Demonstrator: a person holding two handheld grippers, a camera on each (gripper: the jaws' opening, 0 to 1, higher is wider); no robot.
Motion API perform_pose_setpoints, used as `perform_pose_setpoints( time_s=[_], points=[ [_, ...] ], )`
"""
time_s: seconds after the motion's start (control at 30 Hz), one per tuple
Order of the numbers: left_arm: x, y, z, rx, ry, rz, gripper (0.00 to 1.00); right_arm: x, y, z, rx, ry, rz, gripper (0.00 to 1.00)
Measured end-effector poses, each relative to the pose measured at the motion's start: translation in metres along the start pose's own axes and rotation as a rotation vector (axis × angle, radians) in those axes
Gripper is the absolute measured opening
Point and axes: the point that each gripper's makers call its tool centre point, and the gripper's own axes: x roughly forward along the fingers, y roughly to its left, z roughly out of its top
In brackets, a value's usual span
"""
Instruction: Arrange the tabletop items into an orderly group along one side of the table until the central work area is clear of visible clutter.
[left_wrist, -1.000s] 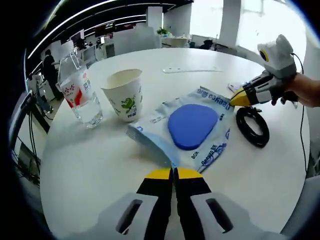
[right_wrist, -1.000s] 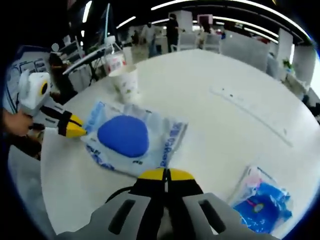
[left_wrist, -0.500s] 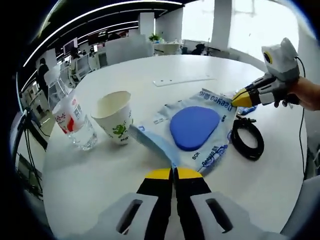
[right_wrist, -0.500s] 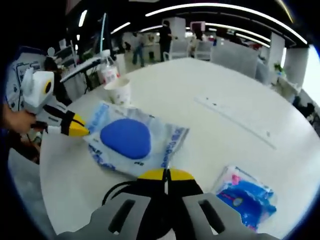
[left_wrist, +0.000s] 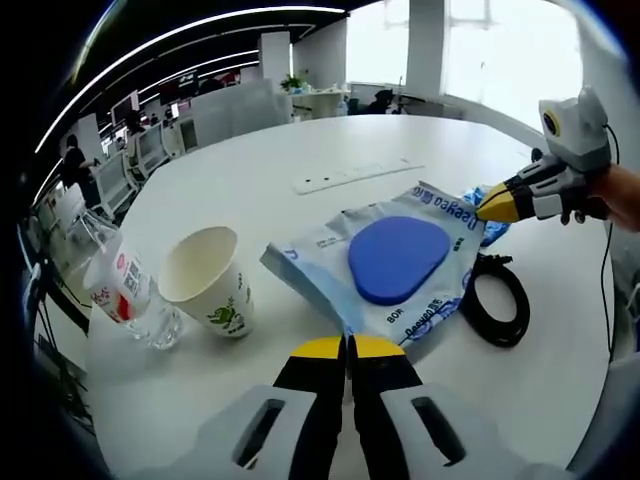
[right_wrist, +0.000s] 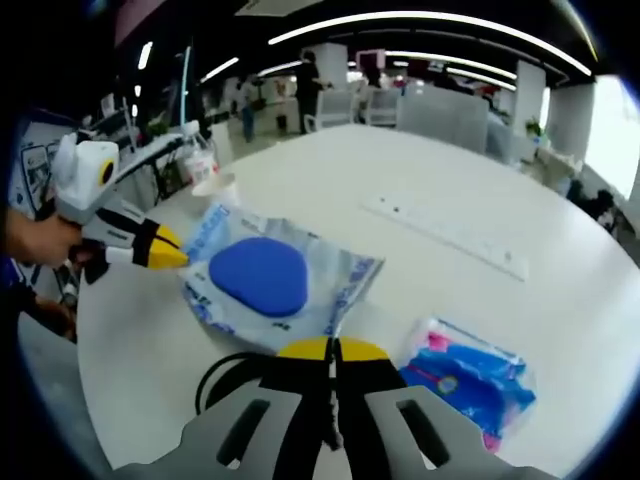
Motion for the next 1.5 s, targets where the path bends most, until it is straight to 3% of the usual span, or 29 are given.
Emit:
perform_pose_setpoints(
  time_s=[0.43, 0.97, 1.5],
  points=[
    [0.019, 0.005, 0.013, 0.054, 0.013, 0.002, 0.0, 0.005, -0.01, -0.003, 0.019, -0.007, -0.012, 0.0],
    [0.038, 0.017, 0.016, 0.076, 0.031, 0.017, 0.0, 0.02, -0.013, -0.012, 0.026, -0.004, -0.029, 0.0],
    [0.056, 0.023, 0.005, 0.077, 0.067, 0.032, 0.0, 0.033, -0.015, -0.022, 0.031, 0.011, -0.05, 0.0]
  ],
)
